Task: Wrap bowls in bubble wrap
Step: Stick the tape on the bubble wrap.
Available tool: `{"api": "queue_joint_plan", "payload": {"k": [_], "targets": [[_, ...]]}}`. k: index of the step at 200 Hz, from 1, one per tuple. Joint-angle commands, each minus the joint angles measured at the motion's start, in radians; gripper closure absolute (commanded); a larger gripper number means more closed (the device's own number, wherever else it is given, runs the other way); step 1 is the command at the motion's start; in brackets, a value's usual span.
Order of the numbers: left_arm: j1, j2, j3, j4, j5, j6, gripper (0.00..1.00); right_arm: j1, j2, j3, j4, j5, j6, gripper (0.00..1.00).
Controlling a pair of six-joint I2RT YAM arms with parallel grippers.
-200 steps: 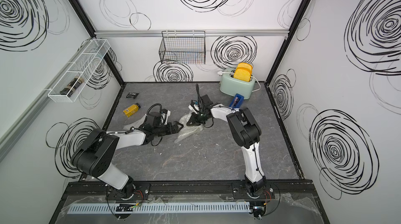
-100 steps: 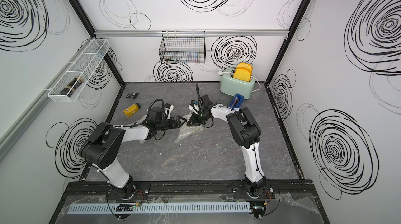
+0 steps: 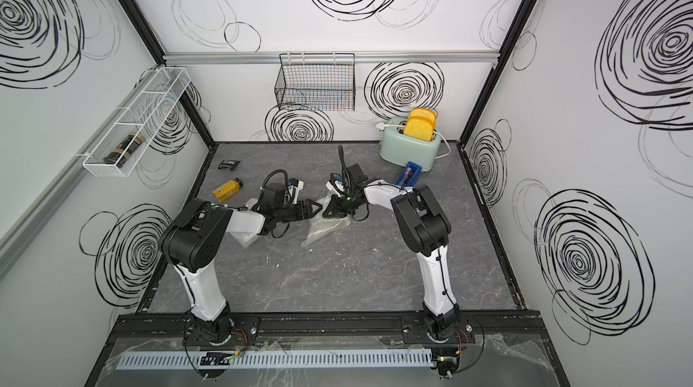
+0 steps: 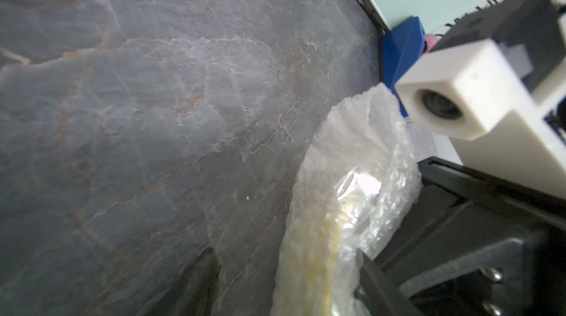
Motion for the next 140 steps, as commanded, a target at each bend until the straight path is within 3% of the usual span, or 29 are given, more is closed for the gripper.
{"api": "queue_joint_plan", "payload": {"k": [1, 24, 61, 87, 124, 140], "targets": [[0.013, 0.030, 0.009, 0.088, 0.012, -0.018, 0.41, 0.000, 0.025, 0.008, -0.065, 0.018, -0.020, 1.00], [0.010, 0.038, -0.002, 0.118, 0.015, -0.034, 0.49, 0.003, 0.004, 0.009, -0.069, 0.025, -0.021, 1.00], [0.006, 0.025, -0.015, 0.132, 0.010, -0.035, 0.55, 0.004, -0.050, 0.002, -0.069, 0.044, -0.010, 0.75], [0.006, 0.018, -0.019, 0.135, 0.007, -0.036, 0.55, 0.004, -0.091, -0.010, -0.073, 0.069, -0.007, 0.65], [0.006, 0.015, -0.022, 0.137, 0.010, -0.035, 0.56, 0.004, -0.175, -0.032, -0.085, 0.104, -0.001, 0.60], [0.005, 0.012, -0.022, 0.135, 0.010, -0.034, 0.56, 0.008, -0.216, -0.038, -0.101, 0.131, -0.013, 0.65]]}}
